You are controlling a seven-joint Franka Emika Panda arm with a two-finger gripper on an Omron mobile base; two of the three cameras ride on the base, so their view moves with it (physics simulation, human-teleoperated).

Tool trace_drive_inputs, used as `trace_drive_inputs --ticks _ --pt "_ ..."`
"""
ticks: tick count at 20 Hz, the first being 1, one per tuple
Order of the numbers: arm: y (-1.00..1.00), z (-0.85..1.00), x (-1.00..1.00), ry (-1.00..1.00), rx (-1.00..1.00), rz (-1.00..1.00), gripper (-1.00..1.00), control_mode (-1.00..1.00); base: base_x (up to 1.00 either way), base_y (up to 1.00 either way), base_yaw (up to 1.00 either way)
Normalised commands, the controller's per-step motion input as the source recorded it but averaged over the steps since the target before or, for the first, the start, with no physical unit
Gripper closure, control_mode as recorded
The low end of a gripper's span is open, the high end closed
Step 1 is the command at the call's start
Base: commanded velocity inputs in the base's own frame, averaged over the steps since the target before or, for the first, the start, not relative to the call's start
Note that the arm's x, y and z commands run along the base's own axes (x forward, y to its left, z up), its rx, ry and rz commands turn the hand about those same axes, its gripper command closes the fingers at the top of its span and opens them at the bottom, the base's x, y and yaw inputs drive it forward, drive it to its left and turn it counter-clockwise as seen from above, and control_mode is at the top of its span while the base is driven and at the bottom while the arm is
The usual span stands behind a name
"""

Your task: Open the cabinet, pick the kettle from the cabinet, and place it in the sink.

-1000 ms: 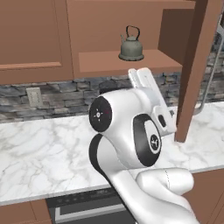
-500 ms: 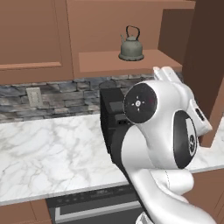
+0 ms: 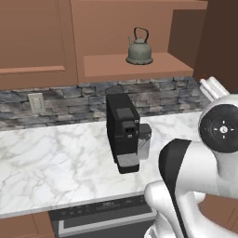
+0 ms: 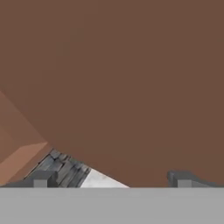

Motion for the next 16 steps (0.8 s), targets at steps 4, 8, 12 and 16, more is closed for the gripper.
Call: trace_drive_inputs --ticks 4,8,12,16 --pt "-0.61 0.0 -0.3 0.0 -0.09 0.12 -1.0 -1.0 0.0 0.0 0.0" --pt "-0.6 0.01 -0.27 0.03 -0.11 0.11 -1.0 -1.0 0.0 0.0 0.0" --pt "-0.53 0.0 -0.21 0.09 -0.11 0.1 -1.0 -1.0 0.0 0.0 0.0" --pt "-0.25 0.0 -0.05 0.21 -0.14 0.07 -1.0 -1.0 0.0 0.0 0.0"
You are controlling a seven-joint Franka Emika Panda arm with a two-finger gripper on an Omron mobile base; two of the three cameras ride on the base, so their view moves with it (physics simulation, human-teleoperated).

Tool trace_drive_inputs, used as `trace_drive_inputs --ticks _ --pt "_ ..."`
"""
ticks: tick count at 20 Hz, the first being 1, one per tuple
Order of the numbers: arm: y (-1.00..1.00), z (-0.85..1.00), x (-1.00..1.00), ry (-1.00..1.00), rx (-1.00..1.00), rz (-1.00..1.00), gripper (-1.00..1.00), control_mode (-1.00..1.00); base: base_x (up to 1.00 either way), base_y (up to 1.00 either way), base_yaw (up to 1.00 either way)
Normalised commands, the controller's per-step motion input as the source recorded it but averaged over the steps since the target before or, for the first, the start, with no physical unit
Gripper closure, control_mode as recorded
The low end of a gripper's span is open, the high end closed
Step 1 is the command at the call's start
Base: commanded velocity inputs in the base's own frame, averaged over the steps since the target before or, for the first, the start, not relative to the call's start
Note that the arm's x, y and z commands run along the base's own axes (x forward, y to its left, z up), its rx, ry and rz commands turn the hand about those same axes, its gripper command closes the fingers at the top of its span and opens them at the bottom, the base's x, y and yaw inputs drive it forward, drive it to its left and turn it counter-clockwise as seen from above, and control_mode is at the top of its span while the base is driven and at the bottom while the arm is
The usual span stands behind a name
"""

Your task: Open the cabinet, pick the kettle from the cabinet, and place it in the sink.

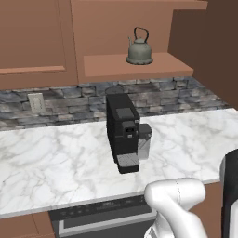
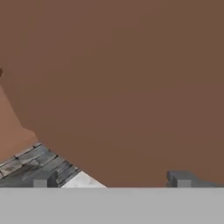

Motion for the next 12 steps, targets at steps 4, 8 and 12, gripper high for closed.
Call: trace_drive_inputs --ticks 4,8,12 --pt "-0.06 0.01 0.0 0.22 -0.11 0.04 -1.0 -1.0 0.0 0.0 0.0" --pt "0.07 0.04 0.04 0.23 -0.07 0.04 -1.0 -1.0 0.0 0.0 0.0" --pt "0.2 0.15 0.0 0.22 -0.07 0.05 -1.0 -1.0 0.0 0.0 0.0"
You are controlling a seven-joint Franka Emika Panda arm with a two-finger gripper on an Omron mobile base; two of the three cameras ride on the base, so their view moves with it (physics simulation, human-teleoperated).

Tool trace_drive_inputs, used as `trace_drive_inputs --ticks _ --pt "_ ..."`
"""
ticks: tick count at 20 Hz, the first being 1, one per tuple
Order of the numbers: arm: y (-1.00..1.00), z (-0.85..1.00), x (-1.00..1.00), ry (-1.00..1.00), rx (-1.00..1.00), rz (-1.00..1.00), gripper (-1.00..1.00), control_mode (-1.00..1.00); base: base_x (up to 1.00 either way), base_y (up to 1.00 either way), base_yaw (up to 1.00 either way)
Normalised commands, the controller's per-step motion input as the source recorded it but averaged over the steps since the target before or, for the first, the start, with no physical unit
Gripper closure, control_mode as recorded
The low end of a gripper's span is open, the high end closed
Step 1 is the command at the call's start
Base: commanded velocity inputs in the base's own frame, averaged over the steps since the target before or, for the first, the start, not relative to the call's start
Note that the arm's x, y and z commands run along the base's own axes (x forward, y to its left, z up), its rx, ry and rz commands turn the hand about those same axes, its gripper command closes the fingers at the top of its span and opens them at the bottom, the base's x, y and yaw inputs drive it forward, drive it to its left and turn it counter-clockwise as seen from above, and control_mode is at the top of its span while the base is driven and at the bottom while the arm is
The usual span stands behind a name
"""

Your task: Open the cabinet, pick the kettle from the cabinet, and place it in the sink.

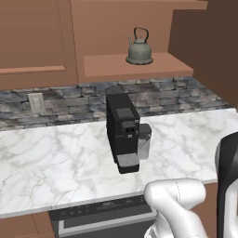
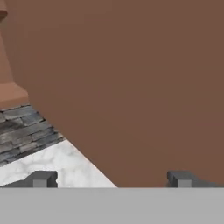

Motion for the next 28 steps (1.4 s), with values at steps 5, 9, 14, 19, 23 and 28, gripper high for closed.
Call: trace_drive_inputs --ticks 5,9,14,19,23,28 --pt "0.4 0.16 0.0 0.2 0.0 0.13 -1.0 -1.0 0.0 0.0 0.0" --pt "0.47 0.15 0.01 0.16 -0.01 0.16 -1.0 -1.0 0.0 0.0 0.0" --pt "0.39 0.06 0.12 0.14 0.0 0.17 -1.0 -1.0 0.0 0.0 0.0" --pt "0.28 0.06 0.22 0.05 0.0 0.2 -1.0 -1.0 0.0 0.0 0.0" --pt "0.11 -0.03 0.33 0.05 0.0 0.21 -1.0 -1.0 0.0 0.0 0.0" --pt "0.09 -0.12 0.39 0.0 0.0 0.2 -1.0 -1.0 0.0 0.0 0.0"
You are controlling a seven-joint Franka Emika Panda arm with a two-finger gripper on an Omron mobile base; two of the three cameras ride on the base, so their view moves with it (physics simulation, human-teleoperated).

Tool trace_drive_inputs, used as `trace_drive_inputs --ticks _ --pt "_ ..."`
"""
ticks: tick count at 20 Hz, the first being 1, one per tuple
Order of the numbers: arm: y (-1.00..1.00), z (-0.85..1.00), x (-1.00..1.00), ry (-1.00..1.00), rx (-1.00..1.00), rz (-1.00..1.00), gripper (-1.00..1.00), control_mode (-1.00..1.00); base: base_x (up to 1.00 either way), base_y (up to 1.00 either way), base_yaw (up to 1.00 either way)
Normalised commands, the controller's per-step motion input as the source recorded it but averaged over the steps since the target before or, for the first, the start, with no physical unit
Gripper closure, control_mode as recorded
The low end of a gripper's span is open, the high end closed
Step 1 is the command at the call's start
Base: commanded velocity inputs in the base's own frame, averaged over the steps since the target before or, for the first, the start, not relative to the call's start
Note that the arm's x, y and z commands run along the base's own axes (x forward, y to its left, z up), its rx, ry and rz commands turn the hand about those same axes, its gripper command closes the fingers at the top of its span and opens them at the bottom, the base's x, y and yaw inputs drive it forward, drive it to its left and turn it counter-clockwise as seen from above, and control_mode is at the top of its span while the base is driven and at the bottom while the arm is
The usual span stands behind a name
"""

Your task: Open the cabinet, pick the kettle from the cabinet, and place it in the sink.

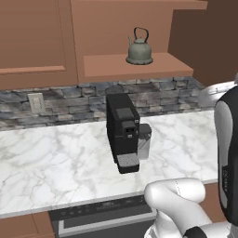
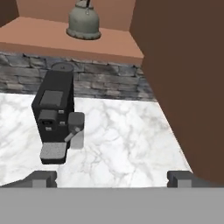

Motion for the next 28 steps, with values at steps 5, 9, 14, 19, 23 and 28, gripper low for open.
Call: trace_drive_inputs --ticks 5,9,14,19,23,28 --pt "0.07 -0.05 0.45 0.05 0.0 0.09 -1.0 -1.0 0.0 0.0 0.0" --pt "0.05 -0.02 0.45 0.11 0.06 0.0 -1.0 -1.0 0.0 0.0 0.0" --pt "0.01 -0.01 0.47 0.0 0.08 0.01 -1.0 -1.0 0.0 0.0 0.0" --pt "0.0 -0.05 0.43 -0.08 0.11 0.06 -1.0 -1.0 0.0 0.0 0.0" --pt "0.0 -0.06 0.43 -0.15 0.09 0.06 -1.0 -1.0 0.0 0.0 0.0" --pt "0.0 -0.02 0.39 -0.2 0.07 0.05 -1.0 -1.0 0.0 0.0 0.0"
